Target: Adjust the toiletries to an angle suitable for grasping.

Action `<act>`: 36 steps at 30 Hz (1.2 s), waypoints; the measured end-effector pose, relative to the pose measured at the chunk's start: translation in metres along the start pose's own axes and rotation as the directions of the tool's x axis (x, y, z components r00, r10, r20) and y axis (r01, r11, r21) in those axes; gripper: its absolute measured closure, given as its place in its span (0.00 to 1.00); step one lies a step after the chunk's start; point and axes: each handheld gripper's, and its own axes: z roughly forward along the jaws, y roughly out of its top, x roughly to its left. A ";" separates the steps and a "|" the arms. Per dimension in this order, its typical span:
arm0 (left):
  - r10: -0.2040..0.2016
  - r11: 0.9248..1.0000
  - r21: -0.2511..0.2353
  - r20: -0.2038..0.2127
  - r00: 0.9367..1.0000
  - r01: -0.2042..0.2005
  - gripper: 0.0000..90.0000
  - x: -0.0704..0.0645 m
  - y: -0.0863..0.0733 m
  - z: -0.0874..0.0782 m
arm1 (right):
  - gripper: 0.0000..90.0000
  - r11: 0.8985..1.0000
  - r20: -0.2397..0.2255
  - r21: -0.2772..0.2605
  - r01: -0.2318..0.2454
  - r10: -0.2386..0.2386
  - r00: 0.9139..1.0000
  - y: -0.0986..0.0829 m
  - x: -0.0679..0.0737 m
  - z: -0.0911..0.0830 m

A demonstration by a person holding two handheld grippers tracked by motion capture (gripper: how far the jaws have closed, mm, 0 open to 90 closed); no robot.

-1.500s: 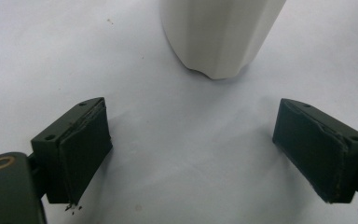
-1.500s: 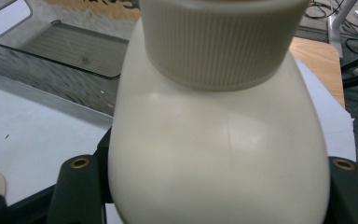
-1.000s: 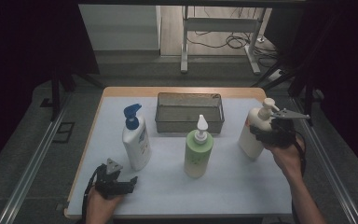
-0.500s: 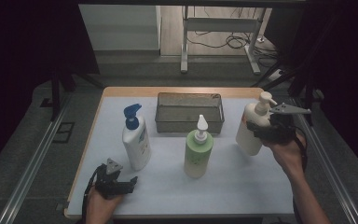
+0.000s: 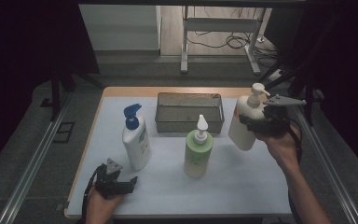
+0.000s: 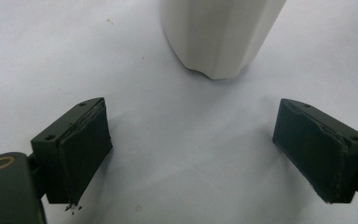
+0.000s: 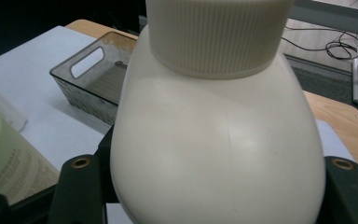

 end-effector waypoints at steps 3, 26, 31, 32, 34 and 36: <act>-0.003 1.000 -0.002 0.000 1.000 0.003 0.12 0.000 0.000 0.000 | 0.41 1.000 -0.008 -0.008 0.015 -0.015 1.000 0.009 0.006 0.002; -0.002 1.000 -0.003 0.001 1.000 0.002 0.12 0.000 0.000 0.000 | 0.41 0.999 -0.050 -0.043 0.013 -0.015 0.999 0.054 0.030 0.037; -0.002 1.000 -0.002 0.000 1.000 0.002 0.12 0.000 0.000 0.000 | 0.41 0.999 -0.060 -0.046 0.008 -0.011 0.998 0.059 0.033 0.046; -0.002 1.000 -0.003 0.000 1.000 0.002 0.12 0.000 0.000 0.000 | 0.41 0.999 -0.063 -0.045 0.006 -0.009 0.998 0.060 0.034 0.048; -0.002 1.000 -0.002 0.000 1.000 0.002 0.12 0.000 0.000 0.000 | 0.41 0.999 -0.070 -0.045 0.005 -0.008 0.997 0.062 0.035 0.056; -0.002 1.000 -0.002 0.000 1.000 0.002 0.12 0.000 0.000 0.000 | 0.41 0.999 -0.076 -0.048 0.004 -0.008 0.997 0.064 0.036 0.061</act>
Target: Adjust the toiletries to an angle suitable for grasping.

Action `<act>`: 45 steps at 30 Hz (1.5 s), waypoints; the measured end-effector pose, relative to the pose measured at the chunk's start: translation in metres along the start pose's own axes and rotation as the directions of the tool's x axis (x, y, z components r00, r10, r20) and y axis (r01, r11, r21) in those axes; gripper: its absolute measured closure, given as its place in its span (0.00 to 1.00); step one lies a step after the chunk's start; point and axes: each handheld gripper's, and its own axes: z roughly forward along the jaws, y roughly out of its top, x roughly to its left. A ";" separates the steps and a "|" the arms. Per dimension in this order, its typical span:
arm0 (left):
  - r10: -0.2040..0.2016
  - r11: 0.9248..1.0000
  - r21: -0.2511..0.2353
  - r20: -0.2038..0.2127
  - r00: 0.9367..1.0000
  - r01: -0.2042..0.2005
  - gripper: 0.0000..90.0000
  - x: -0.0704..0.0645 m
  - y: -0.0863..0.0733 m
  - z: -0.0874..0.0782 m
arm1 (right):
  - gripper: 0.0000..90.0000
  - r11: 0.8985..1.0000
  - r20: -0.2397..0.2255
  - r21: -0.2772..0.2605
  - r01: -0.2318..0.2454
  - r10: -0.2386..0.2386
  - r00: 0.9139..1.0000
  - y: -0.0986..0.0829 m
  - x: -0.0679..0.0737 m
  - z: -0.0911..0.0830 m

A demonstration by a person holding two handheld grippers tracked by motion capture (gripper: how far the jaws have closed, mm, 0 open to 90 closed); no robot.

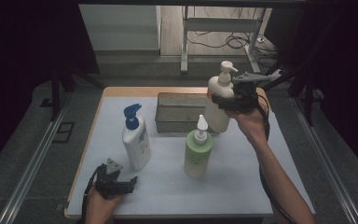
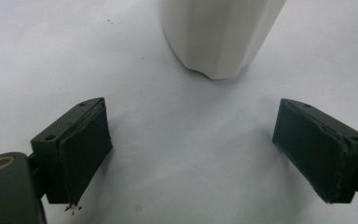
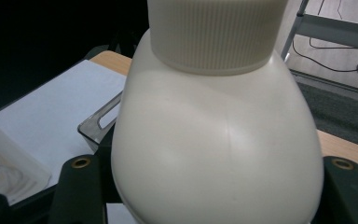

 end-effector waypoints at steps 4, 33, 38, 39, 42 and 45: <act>0.001 1.000 0.000 0.000 1.000 -0.001 0.12 0.000 0.000 0.000 | 0.41 1.000 -0.006 -0.005 -0.001 0.001 1.000 0.004 0.002 0.009; -0.001 1.000 0.002 0.002 1.000 0.001 0.12 0.000 0.000 0.000 | 0.41 0.999 0.018 -0.047 0.016 -0.015 1.000 0.022 0.012 0.077; -0.001 1.000 0.001 0.002 1.000 0.001 0.12 0.000 0.000 0.000 | 0.41 0.999 0.017 -0.041 0.015 -0.015 1.000 0.019 0.014 0.091; -0.001 1.000 0.001 0.002 1.000 0.001 0.12 0.000 0.000 0.000 | 0.41 0.999 0.016 -0.040 0.018 -0.018 1.000 0.018 0.014 0.093; -0.001 1.000 0.001 0.002 1.000 0.001 0.12 0.000 0.000 0.000 | 0.41 0.999 0.012 -0.032 0.020 -0.020 1.000 0.016 0.015 0.101; -0.001 1.000 0.001 0.002 1.000 0.001 0.12 0.000 0.000 0.000 | 0.41 1.000 0.009 -0.023 0.016 -0.016 1.000 0.013 0.016 0.107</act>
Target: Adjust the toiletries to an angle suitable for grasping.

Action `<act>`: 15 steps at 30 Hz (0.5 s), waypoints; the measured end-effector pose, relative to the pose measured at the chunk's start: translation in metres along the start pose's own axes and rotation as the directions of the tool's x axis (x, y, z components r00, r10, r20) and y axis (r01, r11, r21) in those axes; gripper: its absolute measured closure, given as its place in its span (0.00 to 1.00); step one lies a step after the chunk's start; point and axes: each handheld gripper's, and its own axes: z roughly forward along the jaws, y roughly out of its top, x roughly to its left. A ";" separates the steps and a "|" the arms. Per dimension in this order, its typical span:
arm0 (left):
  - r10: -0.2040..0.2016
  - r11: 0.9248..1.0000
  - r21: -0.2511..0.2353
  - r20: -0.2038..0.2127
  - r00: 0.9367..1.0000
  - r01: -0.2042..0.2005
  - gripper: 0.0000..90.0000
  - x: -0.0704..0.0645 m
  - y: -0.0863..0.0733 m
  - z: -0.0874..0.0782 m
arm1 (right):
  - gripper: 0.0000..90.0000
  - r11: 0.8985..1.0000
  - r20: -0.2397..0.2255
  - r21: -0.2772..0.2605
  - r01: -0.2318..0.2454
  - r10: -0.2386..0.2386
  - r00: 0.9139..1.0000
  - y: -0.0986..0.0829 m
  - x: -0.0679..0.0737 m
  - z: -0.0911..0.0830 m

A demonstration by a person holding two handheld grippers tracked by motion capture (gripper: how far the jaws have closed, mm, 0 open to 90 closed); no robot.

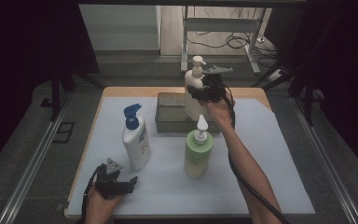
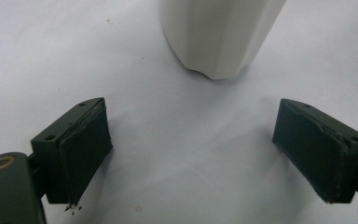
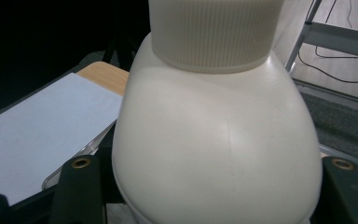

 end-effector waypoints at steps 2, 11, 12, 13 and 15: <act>0.000 1.000 0.000 0.000 1.000 0.000 0.12 0.000 0.000 0.000 | 0.41 1.000 -0.003 0.004 0.002 -0.002 1.000 -0.001 0.000 0.002; 0.001 1.000 0.000 0.000 1.000 -0.001 0.12 0.000 0.000 0.000 | 0.41 0.999 -0.011 0.028 0.023 -0.023 1.000 -0.012 0.005 0.010; 0.001 1.000 0.001 0.000 1.000 -0.001 0.12 0.000 0.000 0.000 | 0.41 0.999 -0.011 0.031 0.021 -0.021 1.000 -0.013 0.006 0.010; 0.001 1.000 0.001 0.000 1.000 -0.001 0.12 0.000 0.000 0.000 | 0.41 0.999 -0.014 0.034 0.021 -0.021 1.000 -0.014 0.006 0.011; 0.004 1.000 0.003 -0.001 1.000 -0.004 0.12 0.000 0.000 0.000 | 0.41 0.999 -0.018 0.041 0.022 -0.021 1.000 -0.017 0.006 0.011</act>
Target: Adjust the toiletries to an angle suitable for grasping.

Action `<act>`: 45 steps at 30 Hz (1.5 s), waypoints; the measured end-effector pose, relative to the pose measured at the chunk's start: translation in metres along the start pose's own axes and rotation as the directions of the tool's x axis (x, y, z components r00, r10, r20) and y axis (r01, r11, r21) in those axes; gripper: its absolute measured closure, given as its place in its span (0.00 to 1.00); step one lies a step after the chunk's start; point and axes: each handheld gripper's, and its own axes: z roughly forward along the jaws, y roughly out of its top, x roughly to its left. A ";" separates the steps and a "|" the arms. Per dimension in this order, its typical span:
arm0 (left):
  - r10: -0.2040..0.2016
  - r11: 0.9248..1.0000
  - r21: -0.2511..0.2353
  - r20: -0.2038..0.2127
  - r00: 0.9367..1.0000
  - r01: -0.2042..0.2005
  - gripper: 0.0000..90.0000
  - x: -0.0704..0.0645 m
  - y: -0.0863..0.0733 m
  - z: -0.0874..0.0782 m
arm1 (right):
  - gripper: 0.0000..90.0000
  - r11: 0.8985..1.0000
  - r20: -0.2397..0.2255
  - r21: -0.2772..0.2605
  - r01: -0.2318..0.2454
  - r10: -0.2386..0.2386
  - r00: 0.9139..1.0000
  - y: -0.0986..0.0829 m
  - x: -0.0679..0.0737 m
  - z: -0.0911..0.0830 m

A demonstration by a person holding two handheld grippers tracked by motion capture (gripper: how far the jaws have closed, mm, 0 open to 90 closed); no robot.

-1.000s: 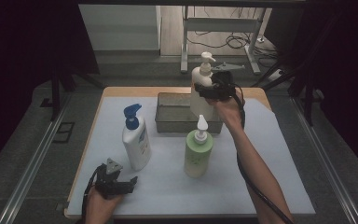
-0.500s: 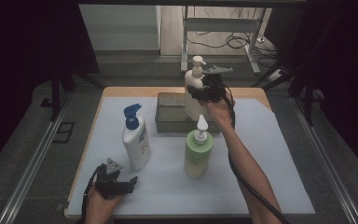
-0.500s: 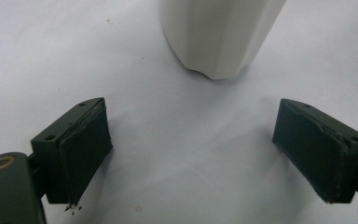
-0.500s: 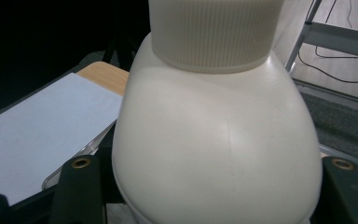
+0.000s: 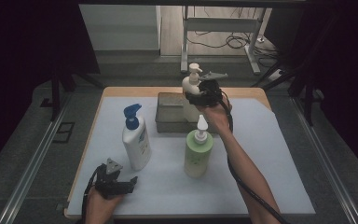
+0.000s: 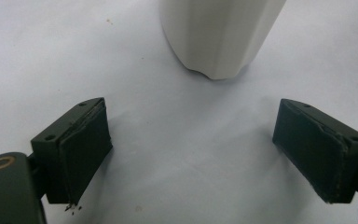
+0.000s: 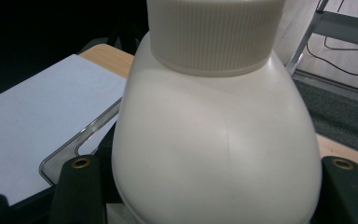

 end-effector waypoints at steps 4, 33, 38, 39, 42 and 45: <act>-0.002 1.000 -0.002 0.000 1.000 0.002 0.12 0.000 0.000 0.000 | 0.41 1.000 -0.002 0.006 -0.001 0.001 1.000 -0.004 0.000 0.001; -0.002 1.000 -0.002 0.001 1.000 0.002 0.12 0.000 0.000 0.000 | 0.40 0.998 -0.020 0.059 -0.017 0.019 1.000 -0.030 -0.001 0.013; -0.002 1.000 -0.002 0.001 1.000 0.002 0.12 0.000 0.000 0.000 | 0.40 0.998 -0.022 0.062 0.000 0.002 1.000 -0.030 0.000 0.013; -0.002 1.000 -0.002 0.001 1.000 0.002 0.12 0.000 0.000 0.000 | 0.39 0.998 -0.024 0.062 0.002 -0.001 1.000 -0.030 0.000 0.013; -0.002 1.000 -0.002 0.001 1.000 0.002 0.12 0.000 0.000 0.000 | 0.39 0.999 -0.034 0.054 0.009 -0.008 0.999 -0.031 -0.002 0.013; -0.002 1.000 -0.002 0.001 1.000 0.002 0.12 0.000 0.000 0.000 | 0.39 0.999 -0.040 0.047 0.018 -0.016 0.999 -0.032 -0.002 0.012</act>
